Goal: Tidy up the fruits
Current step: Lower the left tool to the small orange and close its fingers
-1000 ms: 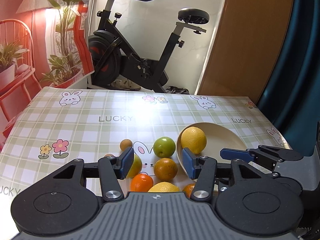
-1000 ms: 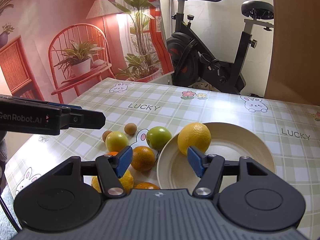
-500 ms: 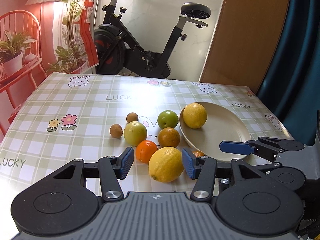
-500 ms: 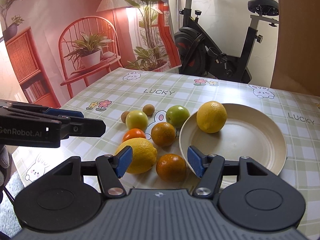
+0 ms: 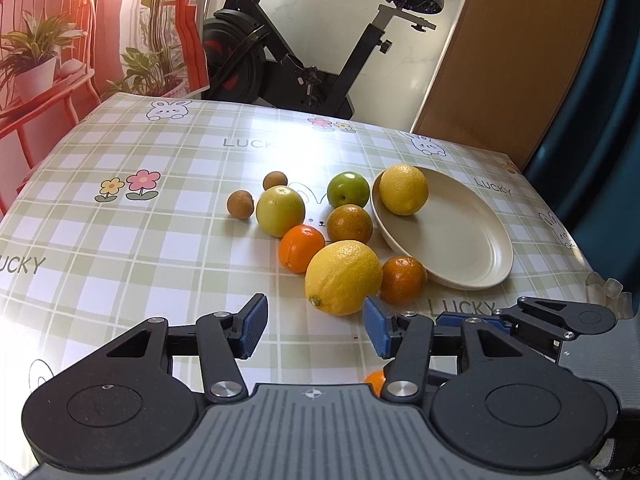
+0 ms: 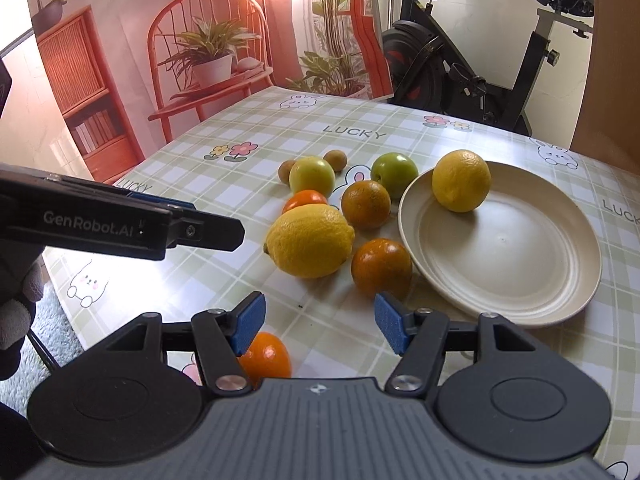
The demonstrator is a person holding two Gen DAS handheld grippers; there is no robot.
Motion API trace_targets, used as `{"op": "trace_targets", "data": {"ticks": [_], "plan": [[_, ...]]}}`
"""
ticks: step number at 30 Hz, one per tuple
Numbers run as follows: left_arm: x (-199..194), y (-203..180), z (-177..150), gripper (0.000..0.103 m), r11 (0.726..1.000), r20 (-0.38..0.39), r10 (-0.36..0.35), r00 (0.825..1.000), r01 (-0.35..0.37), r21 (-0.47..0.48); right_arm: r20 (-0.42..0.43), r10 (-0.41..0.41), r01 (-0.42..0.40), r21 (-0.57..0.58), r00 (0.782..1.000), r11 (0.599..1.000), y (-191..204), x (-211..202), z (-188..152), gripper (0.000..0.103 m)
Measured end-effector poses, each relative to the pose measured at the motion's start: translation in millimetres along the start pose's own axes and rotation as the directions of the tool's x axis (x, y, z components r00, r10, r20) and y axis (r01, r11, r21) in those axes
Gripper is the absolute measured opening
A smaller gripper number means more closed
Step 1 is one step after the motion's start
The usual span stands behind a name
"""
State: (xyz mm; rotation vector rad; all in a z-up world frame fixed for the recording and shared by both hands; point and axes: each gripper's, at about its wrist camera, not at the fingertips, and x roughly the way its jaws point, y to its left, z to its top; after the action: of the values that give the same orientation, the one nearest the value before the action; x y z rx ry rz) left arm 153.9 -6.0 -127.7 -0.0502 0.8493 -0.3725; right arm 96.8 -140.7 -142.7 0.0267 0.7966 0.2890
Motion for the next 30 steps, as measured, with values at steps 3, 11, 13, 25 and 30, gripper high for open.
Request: {"op": "trace_targets", "data": {"ticks": [3, 11, 13, 25, 30], "plan": [[2.3, -4.4, -8.5, 0.056, 1.0, -0.027, -0.019, 0.999, 0.019, 0.013, -0.052, 0.033, -0.035, -0.025, 0.998, 0.999, 11.0, 5.8, -7.5, 0.063], [7.1, -4.0, -21.7, 0.056, 0.999, -0.084, -0.042, 0.996, 0.043, 0.006, -0.113, 0.058, -0.067, -0.076, 0.992, 0.995, 25.6, 14.3, -16.1, 0.054], [7.1, -3.0, -22.5, 0.055, 0.999, -0.085, -0.047, 0.995, 0.047, -0.001, -0.121, 0.066, -0.075, -0.066, 0.99, 0.995, 24.4, 15.0, -17.4, 0.054], [18.7, -8.2, -27.8, 0.055, 0.997, -0.121, -0.078, 0.989, 0.08, 0.007, -0.117, 0.071, -0.074, -0.016, 0.991, 0.997, 11.9, 18.1, -21.4, 0.037], [26.4, -11.0, -26.1, 0.054, 0.994, -0.118, -0.112, 0.987, 0.111, -0.017, -0.086, 0.051, -0.052, -0.012, 0.995, 0.999, 9.3, 21.9, -20.2, 0.037]]}}
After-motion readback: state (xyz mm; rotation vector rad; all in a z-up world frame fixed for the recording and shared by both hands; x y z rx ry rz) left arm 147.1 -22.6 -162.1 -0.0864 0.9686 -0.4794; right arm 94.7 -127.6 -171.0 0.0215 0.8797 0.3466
